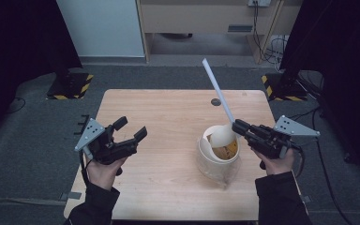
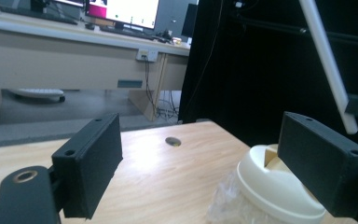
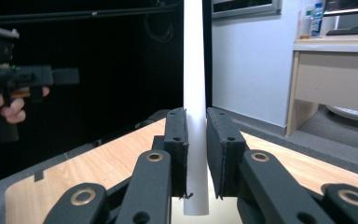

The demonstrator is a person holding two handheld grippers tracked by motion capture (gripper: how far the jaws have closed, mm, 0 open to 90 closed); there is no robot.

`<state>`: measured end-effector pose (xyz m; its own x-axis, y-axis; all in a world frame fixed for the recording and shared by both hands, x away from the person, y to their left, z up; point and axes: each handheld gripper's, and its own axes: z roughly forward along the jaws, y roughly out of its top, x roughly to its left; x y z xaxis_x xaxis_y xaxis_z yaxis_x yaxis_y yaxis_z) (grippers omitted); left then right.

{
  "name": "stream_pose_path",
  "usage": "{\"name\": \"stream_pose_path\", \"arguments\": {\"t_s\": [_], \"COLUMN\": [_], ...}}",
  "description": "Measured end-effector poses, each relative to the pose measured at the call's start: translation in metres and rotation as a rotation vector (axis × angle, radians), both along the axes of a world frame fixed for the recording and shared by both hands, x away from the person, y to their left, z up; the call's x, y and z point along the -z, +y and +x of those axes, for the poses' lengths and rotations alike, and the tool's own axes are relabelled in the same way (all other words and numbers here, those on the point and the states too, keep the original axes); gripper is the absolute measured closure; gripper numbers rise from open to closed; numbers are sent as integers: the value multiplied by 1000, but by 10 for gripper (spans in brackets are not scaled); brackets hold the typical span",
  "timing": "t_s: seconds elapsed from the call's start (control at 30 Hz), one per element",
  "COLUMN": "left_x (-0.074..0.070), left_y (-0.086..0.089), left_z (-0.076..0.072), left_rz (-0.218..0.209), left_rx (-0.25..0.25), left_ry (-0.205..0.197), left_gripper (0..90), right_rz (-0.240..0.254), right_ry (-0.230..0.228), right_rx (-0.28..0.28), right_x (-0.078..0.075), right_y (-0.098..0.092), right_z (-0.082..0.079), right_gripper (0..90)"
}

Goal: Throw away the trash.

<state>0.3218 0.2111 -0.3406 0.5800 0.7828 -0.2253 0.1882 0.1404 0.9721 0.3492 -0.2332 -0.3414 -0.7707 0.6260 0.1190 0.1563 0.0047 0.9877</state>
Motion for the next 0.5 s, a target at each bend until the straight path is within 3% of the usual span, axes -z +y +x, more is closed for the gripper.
{"name": "stream_pose_path", "arguments": {"t_s": [0.13, 0.5], "left_x": [-8, -26], "left_y": [-11, -49], "left_z": [6, 20], "left_rz": [-3, -8], "left_rx": [15, 76], "left_ry": [-9, -32], "left_gripper": [138, 165], "right_rz": [22, 15], "right_ry": [1, 15], "right_rx": [-28, -52], "right_x": [0, 3], "right_y": [4, 7], "right_z": [-1, -5], "right_gripper": [788, 788]}}
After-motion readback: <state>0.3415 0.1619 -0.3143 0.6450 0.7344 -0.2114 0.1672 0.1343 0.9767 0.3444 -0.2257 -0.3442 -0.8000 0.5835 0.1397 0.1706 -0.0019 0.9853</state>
